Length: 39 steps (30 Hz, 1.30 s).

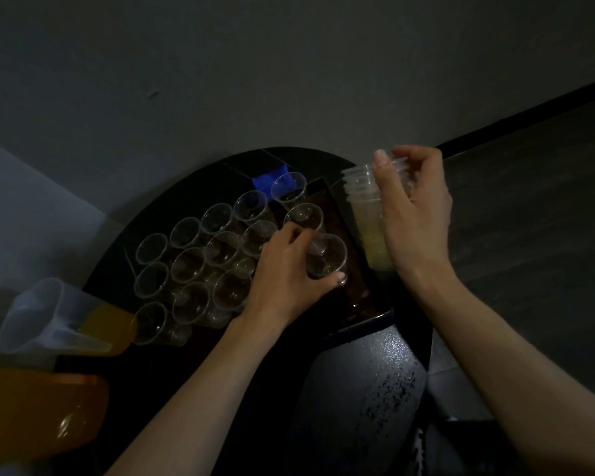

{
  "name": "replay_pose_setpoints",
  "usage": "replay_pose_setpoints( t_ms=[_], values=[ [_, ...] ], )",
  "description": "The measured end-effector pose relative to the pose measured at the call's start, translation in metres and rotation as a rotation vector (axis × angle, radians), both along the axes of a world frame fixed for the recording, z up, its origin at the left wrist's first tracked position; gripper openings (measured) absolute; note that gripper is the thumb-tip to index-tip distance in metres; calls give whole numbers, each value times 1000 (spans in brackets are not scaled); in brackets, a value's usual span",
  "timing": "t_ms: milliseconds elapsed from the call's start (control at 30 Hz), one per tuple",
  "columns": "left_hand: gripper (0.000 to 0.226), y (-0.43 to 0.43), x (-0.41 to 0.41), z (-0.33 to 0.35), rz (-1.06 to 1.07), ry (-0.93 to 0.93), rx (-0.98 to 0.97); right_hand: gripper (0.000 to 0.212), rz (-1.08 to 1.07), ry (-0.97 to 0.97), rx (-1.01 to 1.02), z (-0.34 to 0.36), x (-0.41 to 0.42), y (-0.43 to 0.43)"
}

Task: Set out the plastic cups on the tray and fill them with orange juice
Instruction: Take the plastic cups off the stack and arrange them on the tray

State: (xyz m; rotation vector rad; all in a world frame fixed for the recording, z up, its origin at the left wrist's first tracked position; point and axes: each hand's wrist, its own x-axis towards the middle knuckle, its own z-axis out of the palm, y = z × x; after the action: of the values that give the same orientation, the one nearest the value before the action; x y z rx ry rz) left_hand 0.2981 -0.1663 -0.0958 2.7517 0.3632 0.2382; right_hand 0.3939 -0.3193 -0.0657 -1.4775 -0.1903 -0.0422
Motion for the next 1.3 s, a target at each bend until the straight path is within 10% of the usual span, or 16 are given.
replay_pose_setpoints(
  t_ms=[233, 400, 600, 933, 1300],
  values=[
    [48, 5, -4, 7, -33, -106, -13, 42, 0, -3, 10, 0, 0, 2],
    [24, 25, -6, 52, 111, -296, -368, 59, 160, 62, 19, 5, -7, 7],
    [43, 37, -18, 111, 63, -84, -659, 58, 409, -26, -98, 14, -38, 35],
    [26, 76, -87, 123, 151, 151, -522, 64, 624, -367, -308, 8, -100, 82],
    [16, 114, -153, 120, 322, -26, -507, 71, 686, -473, -450, -9, -140, 104]
  ],
)
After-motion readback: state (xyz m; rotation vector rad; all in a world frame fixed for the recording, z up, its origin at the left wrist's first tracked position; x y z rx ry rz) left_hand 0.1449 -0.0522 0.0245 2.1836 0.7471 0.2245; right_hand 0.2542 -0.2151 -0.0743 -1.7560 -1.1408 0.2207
